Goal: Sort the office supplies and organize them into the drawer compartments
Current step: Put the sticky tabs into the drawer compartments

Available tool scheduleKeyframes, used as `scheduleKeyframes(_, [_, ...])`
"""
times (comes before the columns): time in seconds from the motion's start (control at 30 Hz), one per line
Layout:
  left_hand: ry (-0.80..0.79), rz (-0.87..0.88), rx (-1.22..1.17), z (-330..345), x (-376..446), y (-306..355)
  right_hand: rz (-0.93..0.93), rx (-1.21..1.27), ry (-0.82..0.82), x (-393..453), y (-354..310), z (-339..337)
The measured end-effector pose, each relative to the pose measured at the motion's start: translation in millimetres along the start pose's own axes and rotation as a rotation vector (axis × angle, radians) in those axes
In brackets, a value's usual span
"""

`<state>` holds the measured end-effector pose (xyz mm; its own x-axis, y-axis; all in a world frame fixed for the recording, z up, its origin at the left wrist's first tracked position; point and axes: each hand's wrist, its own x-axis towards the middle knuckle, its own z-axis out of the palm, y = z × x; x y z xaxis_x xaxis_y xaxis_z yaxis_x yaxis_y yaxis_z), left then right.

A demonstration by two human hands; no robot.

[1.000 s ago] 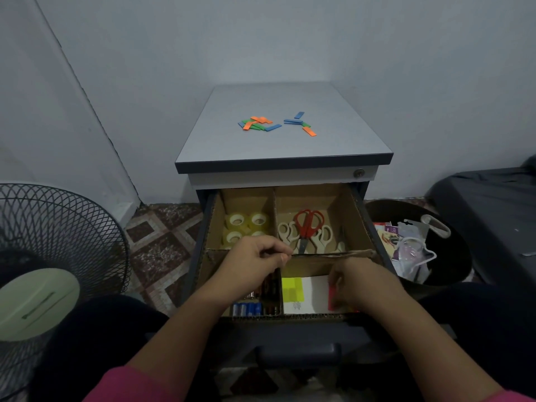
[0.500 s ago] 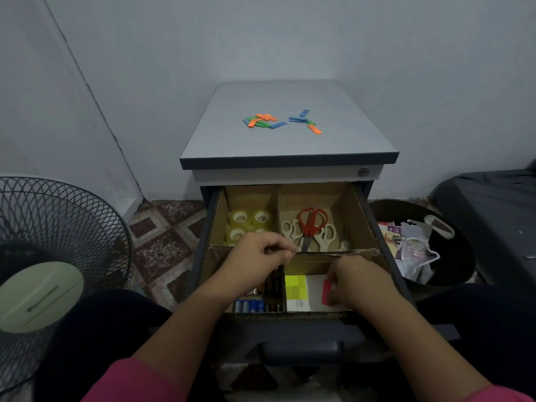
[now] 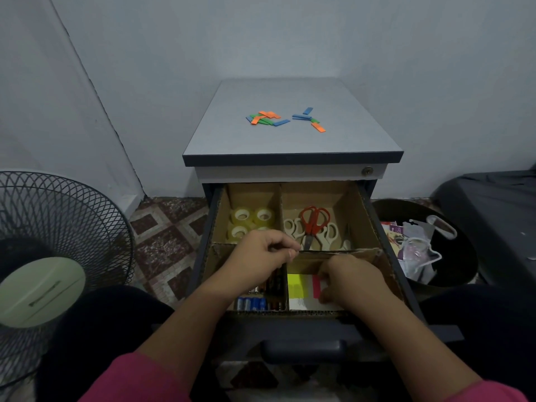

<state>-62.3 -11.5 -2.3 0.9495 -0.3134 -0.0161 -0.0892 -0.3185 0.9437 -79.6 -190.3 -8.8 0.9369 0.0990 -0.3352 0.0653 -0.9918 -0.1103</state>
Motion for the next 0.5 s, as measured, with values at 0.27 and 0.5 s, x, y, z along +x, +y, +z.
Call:
scheduleKeyframes(0.27, [-0.003,-0.006,0.009,0.0,-0.1,0.5,-0.018,-0.021,0.017,1.8,-5.7,1.2])
scheduleKeyframes(0.5, [-0.003,-0.009,-0.021,0.9,-1.0,1.9,-0.023,-0.008,0.031,0.1,-5.5,2.1])
